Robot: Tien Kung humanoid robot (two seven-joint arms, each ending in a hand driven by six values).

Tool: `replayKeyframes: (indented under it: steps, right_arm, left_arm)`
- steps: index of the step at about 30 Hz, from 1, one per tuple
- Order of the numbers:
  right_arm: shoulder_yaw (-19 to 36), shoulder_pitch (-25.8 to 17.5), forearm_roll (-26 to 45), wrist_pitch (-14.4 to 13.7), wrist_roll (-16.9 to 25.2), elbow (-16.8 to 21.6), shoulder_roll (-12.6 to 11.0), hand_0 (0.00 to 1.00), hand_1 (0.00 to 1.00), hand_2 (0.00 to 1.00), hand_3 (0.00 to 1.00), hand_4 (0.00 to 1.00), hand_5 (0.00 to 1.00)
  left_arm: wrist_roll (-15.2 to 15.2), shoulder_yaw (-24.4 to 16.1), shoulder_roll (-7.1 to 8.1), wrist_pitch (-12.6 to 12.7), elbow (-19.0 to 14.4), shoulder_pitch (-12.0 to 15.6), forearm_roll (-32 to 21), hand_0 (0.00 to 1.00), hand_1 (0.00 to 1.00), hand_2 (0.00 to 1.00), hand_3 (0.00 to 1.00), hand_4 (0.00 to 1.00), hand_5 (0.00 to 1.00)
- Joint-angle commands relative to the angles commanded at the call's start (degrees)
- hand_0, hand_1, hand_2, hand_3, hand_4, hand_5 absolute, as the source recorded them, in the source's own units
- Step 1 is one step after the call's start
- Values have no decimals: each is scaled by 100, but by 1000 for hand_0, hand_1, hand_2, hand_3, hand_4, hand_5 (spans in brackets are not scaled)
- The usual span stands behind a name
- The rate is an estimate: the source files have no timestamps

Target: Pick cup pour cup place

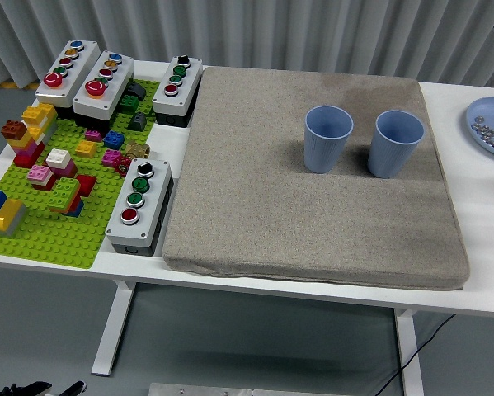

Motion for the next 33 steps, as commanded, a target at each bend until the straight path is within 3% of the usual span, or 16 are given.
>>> replayKeyframes:
  steps: [33]
  right_arm:
    - [38,13,-25,-1,-22,-2,-25,922,813,824,798,844,896]
  left_arm:
    - [33,-47,-3,-7,0,-12,57,777,765,824,689,509,998]
